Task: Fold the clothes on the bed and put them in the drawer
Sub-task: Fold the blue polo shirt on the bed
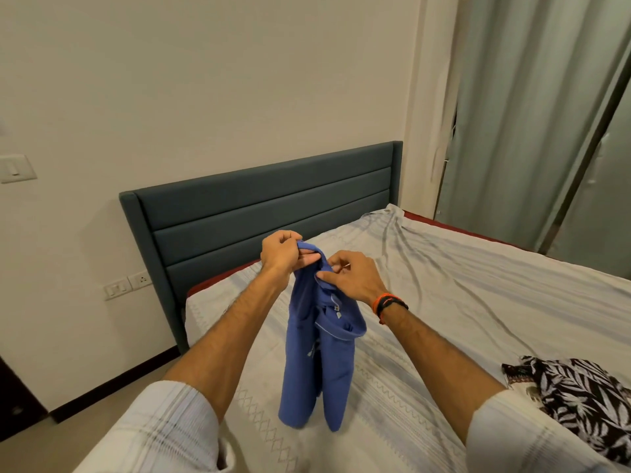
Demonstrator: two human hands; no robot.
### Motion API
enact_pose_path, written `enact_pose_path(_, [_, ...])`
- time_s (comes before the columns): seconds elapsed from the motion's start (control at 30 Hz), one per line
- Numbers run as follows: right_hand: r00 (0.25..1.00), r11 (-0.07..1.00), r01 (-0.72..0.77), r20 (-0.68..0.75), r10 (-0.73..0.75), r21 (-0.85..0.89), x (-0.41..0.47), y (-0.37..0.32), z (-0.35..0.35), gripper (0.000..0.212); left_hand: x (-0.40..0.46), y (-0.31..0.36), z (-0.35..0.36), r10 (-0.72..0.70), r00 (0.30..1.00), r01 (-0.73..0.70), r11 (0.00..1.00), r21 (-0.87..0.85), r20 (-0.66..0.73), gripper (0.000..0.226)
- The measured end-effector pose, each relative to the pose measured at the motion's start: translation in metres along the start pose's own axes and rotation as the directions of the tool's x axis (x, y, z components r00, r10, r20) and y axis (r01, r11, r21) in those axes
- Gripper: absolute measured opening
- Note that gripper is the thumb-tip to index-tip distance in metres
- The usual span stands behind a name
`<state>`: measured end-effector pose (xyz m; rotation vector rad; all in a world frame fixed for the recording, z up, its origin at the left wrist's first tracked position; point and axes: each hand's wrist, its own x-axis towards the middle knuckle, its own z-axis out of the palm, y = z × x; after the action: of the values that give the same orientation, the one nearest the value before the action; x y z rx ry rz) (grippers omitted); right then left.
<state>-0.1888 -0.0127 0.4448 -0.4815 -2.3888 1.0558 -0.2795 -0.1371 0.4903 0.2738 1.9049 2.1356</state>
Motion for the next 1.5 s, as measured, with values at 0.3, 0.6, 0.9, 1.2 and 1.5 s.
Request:
enact_pose_path(0.3, [0.995,0.990,0.091,0.021,-0.094,0.109,0.020,-0.013,-0.012,0.007,0.010,0.006,-0.025,0.065,0.989,-0.138,0.718,0.682,0.132,0.029])
enact_pose_path(0.6, [0.980,0.978,0.182,0.066,-0.189,0.101,0.032,-0.021,-0.027,0.015,0.009,0.000,-0.012,0.144,0.841,-0.514,0.514,0.687,0.522,0.023])
enact_pose_path(0.9, [0.975,0.990,0.106,0.185,-0.121,0.092,0.029,-0.008,-0.043,0.021,0.017,0.010,0.007,0.260,0.875,-0.469,0.665,0.582,0.408,0.019])
enact_pose_path(1.2, [0.848,0.989,-0.011,0.522,0.087,-0.148,0.013,0.029,-0.035,0.048,0.018,0.022,0.007,0.382,0.821,-0.569,0.484,0.665,0.424,0.021])
enact_pose_path(1.5, [0.884,0.997,-0.021,0.466,0.051,-0.069,0.003,0.056,0.008,0.042,0.029,0.049,-0.014,0.506,0.842,-0.523,0.682,0.511,0.187,0.037])
